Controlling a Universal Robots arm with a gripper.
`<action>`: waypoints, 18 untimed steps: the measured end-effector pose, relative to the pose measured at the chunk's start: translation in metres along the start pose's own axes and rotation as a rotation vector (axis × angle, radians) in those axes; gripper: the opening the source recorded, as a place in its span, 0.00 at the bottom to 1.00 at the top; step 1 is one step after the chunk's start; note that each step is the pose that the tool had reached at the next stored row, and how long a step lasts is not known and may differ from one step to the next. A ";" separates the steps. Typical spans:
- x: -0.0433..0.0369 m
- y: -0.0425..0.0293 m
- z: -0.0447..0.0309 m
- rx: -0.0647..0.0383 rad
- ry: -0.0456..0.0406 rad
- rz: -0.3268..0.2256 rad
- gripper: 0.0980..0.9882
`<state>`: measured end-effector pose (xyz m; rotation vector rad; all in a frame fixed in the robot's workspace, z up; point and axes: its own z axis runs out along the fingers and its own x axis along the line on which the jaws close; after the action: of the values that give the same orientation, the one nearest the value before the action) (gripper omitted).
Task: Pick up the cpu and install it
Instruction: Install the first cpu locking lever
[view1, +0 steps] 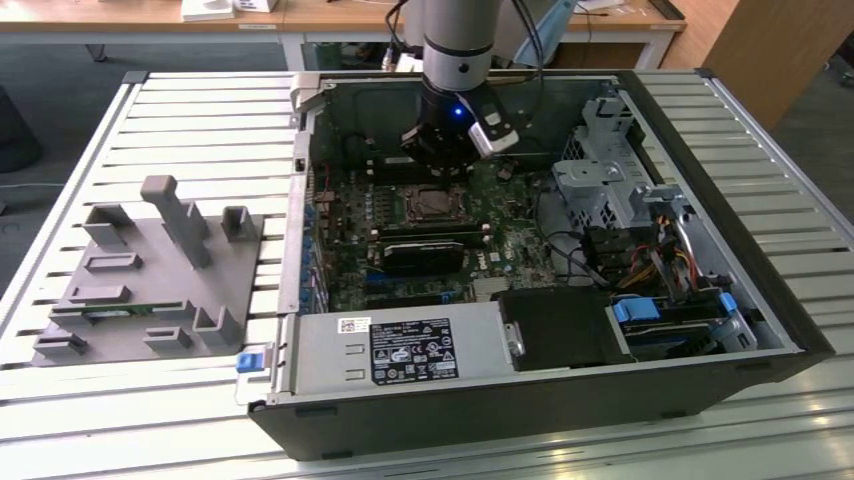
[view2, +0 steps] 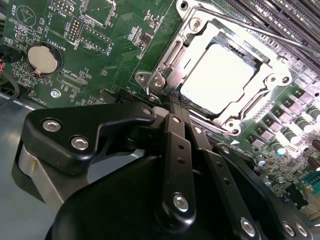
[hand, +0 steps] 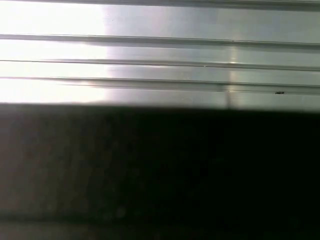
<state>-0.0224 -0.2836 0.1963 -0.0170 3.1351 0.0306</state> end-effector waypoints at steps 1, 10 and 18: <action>-0.0001 0.0000 0.0000 -0.005 -0.0003 0.000 0.01; -0.0003 0.0005 -0.0052 -0.068 -0.0015 0.000 0.01; -0.0002 -0.0005 -0.0139 -0.067 -0.0007 0.000 0.01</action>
<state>-0.0222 -0.2844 0.2102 -0.0173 3.1320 0.1362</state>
